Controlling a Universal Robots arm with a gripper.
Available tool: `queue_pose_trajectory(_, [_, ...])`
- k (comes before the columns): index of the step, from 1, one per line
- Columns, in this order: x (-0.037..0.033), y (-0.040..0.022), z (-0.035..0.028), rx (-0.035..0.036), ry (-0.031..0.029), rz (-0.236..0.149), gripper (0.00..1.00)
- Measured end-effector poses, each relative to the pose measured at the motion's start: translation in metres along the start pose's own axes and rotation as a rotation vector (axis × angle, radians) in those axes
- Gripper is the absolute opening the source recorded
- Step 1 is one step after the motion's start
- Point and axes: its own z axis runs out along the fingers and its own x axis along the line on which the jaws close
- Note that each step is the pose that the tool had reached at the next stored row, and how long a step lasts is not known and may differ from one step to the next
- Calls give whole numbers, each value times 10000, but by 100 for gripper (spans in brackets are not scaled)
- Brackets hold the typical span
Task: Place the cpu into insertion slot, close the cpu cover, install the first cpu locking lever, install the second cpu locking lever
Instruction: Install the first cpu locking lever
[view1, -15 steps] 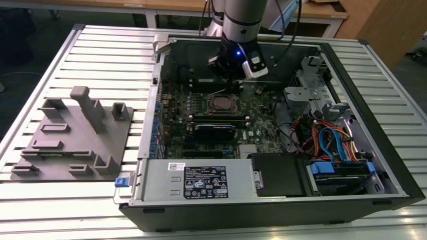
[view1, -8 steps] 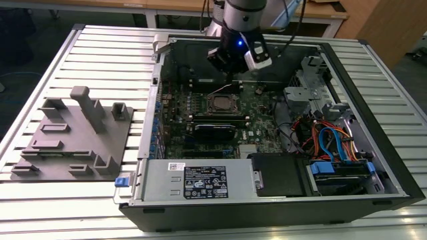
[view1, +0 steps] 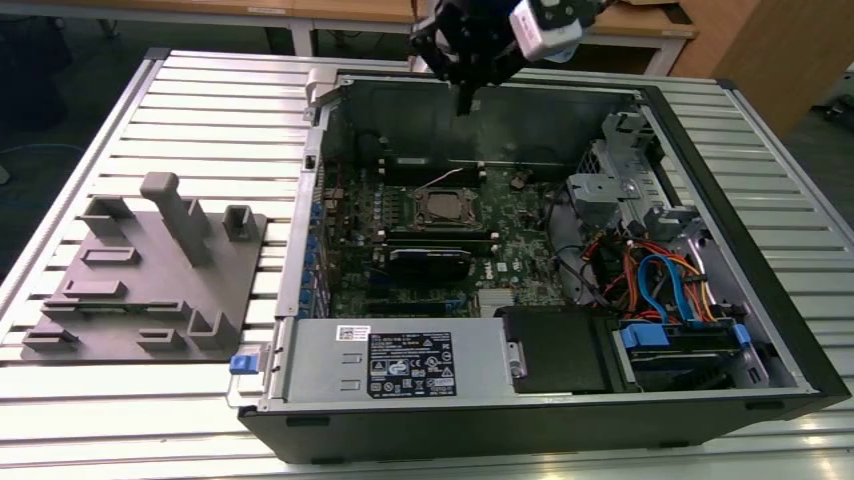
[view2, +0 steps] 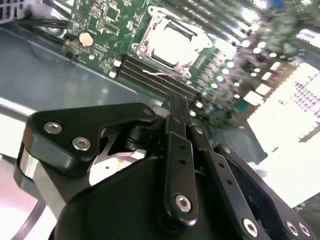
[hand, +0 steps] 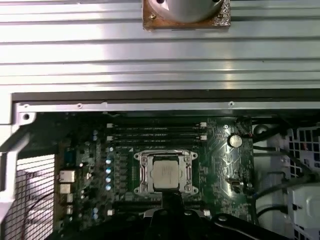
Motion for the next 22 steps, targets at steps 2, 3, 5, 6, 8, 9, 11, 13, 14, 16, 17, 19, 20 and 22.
queue_pose_trajectory(2, [9, -15, -94, 23, 14, -23, 11])
queue_pose_trajectory(3, [11, -17, -110, 27, 16, -25, 11])
queue_pose_trajectory(5, [10, -17, -109, 26, 16, -28, 11])
queue_pose_trajectory(6, [10, -18, -109, 25, 16, -28, 11])
queue_pose_trajectory(8, [10, -18, -109, 25, 15, -28, 11])
queue_pose_trajectory(9, [10, -18, -109, 25, 16, -28, 11])
queue_pose_trajectory(11, [10, -18, -109, 25, 16, -28, 11])
queue_pose_trajectory(13, [10, -18, -109, 26, 16, -28, 11])
queue_pose_trajectory(14, [10, -18, -108, 25, 16, -28, 11])
queue_pose_trajectory(16, [10, -18, -106, 26, 16, -29, 11])
queue_pose_trajectory(17, [10, -18, -105, 26, 16, -28, 11])
queue_pose_trajectory(19, [11, -19, -96, 23, 15, -28, 11])
queue_pose_trajectory(20, [13, -20, -85, 23, 15, -28, 11])
queue_pose_trajectory(22, [13, -23, -51, 26, 16, -30, 11])
